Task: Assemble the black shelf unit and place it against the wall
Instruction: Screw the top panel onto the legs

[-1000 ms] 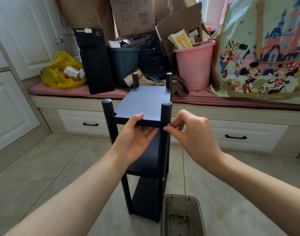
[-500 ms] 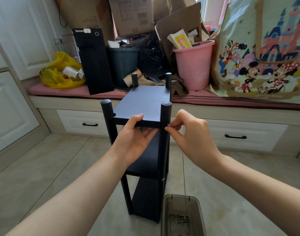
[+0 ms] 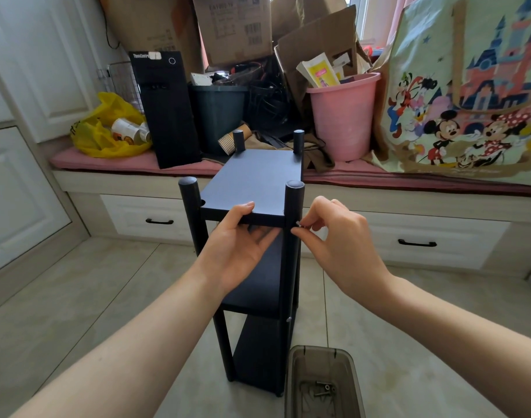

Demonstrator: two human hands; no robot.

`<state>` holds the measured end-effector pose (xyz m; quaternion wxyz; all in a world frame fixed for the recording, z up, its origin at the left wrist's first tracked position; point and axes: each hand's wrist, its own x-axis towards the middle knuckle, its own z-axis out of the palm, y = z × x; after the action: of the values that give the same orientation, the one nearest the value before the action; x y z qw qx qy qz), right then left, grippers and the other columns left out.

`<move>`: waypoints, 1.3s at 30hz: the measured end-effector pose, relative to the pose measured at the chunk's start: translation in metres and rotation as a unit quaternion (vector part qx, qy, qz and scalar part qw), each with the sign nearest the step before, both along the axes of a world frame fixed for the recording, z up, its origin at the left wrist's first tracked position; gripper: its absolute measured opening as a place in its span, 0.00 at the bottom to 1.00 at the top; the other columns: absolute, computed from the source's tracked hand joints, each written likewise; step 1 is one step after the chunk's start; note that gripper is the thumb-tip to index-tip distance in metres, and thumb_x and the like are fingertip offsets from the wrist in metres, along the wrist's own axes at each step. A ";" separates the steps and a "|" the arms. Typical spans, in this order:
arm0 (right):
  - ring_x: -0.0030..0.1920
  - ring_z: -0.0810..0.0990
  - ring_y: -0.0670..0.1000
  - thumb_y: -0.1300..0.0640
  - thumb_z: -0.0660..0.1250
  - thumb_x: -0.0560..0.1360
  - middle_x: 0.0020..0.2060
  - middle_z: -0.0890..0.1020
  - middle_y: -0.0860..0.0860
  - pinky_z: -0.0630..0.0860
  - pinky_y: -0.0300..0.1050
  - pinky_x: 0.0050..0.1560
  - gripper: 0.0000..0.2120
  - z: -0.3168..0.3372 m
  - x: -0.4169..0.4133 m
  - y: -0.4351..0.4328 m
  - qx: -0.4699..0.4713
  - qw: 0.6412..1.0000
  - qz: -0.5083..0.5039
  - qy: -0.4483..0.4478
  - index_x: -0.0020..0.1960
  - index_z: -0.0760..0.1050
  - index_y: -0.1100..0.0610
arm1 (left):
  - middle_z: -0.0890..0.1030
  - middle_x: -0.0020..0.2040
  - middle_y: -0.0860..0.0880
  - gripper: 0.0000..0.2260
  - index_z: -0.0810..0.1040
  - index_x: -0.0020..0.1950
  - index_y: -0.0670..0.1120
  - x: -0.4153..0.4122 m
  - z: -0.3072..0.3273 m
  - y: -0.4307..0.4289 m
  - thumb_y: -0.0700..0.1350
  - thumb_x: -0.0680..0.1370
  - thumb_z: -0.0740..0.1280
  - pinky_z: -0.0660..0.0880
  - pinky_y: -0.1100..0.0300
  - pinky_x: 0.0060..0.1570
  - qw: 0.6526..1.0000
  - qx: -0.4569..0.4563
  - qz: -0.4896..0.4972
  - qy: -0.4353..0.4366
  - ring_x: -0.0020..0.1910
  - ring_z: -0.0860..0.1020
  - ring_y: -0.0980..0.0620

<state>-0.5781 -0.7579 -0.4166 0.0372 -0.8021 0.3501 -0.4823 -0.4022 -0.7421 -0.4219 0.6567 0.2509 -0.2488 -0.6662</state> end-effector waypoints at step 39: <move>0.39 0.80 0.44 0.59 0.76 0.71 0.36 0.81 0.44 0.77 0.37 0.41 0.09 0.007 -0.003 0.004 0.180 0.981 0.027 -0.060 0.44 0.77 0.52 | 0.83 0.57 0.41 0.11 0.76 0.61 0.40 -0.003 0.000 0.003 0.41 0.80 0.66 0.80 0.51 0.60 1.000 0.008 -0.007 0.012 0.63 0.80 0.41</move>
<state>-0.5812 -0.7536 -0.4100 0.2152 -0.7610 0.4066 -0.4575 -0.4056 -0.7388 -0.4223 0.6529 0.2464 -0.2379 -0.6756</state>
